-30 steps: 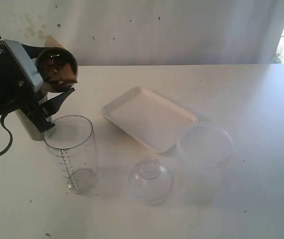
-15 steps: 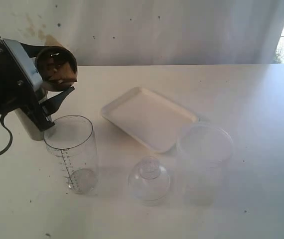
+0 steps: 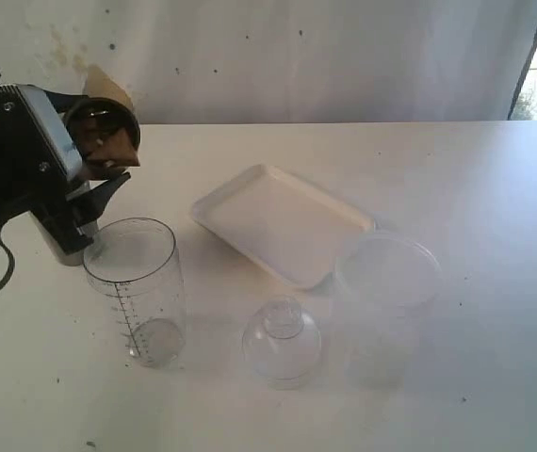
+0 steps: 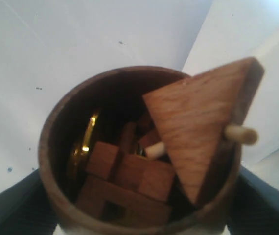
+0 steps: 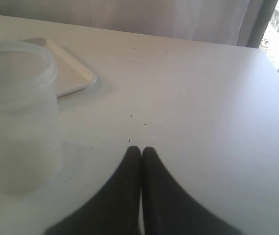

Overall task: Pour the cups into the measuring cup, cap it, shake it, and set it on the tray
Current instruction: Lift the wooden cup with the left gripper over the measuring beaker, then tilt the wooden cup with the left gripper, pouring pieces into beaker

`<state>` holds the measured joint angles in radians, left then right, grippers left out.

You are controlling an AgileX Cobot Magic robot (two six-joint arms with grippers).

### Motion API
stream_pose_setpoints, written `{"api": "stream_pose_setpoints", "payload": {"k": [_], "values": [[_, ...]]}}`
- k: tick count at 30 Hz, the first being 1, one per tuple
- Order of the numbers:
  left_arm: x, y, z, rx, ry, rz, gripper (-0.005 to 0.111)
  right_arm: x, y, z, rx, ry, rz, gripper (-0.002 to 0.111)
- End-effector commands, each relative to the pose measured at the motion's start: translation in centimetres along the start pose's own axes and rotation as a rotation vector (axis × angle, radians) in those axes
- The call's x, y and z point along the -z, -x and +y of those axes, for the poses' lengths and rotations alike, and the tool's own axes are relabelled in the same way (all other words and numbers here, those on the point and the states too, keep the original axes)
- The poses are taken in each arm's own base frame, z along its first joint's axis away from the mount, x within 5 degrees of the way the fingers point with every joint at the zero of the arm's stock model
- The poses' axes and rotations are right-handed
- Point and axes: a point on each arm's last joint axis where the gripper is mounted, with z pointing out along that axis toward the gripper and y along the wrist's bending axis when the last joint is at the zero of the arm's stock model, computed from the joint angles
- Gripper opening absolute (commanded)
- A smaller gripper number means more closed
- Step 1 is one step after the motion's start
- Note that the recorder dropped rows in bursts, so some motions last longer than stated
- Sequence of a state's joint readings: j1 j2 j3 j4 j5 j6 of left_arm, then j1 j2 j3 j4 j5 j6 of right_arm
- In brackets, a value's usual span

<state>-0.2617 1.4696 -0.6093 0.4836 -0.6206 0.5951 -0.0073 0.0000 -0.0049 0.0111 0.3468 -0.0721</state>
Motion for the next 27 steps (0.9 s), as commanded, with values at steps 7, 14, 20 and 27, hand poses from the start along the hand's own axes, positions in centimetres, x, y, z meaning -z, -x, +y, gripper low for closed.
{"api": "stream_pose_setpoints", "payload": {"k": [7,14,20,27], "values": [[0.9,0.9,1.4,0.043,0.055,-0.015,0.000,-0.1,-0.1,0.0,0.005,-0.004,0.002,0.000],[1.4,0.9,1.9,0.113,0.069,-0.006,0.000,-0.1,-0.1,0.0,0.005,-0.004,0.002,0.000],[2.8,-0.2,1.7,0.096,0.035,0.022,0.000,-0.1,-0.1,0.0,0.005,-0.004,0.002,0.000],[3.1,0.2,1.1,0.047,0.025,-0.071,0.000,-0.1,-0.1,0.0,0.005,-0.004,0.002,0.000]]}}
